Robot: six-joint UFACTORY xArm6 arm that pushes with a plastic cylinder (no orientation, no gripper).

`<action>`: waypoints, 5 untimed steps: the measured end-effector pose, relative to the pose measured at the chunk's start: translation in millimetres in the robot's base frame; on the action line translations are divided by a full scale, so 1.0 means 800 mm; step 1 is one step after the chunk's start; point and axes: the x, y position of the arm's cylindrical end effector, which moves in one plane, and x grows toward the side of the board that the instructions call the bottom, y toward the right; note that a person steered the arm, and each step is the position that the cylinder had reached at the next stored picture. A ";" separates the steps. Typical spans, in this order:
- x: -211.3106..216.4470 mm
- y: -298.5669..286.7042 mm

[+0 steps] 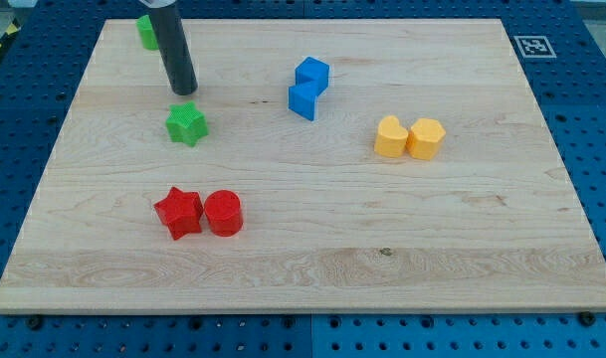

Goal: Point at the green star

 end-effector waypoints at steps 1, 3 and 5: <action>0.022 0.000; 0.030 0.000; 0.058 0.081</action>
